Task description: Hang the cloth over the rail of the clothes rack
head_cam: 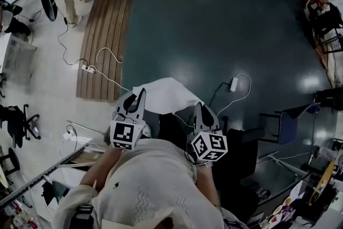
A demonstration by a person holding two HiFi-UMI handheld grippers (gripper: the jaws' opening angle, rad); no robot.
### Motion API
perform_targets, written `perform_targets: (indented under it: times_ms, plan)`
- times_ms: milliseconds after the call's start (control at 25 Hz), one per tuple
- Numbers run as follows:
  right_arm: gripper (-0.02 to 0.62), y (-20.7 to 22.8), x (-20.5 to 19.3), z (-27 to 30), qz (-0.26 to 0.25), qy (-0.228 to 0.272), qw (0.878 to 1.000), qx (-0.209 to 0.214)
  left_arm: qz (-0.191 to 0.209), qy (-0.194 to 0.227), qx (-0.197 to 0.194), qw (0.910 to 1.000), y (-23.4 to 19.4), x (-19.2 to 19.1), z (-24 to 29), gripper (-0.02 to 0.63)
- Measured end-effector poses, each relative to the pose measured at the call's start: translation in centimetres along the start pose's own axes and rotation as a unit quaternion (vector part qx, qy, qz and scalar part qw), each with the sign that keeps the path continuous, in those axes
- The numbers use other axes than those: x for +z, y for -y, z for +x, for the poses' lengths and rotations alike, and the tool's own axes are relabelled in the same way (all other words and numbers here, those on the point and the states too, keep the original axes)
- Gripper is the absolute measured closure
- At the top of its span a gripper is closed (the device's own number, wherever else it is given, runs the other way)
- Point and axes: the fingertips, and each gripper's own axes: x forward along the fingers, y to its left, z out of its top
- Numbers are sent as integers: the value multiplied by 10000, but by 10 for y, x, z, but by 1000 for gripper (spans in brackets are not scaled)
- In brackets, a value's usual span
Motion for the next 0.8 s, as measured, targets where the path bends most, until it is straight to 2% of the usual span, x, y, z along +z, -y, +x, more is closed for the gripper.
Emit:
perform_targets:
  times_ms: [160,400,800]
  plan:
    - [571,34,30,29,-12,-108,9998,154,15,-79,97,9999,13,21,50,586]
    - [571,78,85,64,-251,-104,9989,384,-54,85,317,9994,26,60,102,586]
    - [571,114,122,99,-184,-76,9988,439,-55,137,509,9986,23,90,149,586]
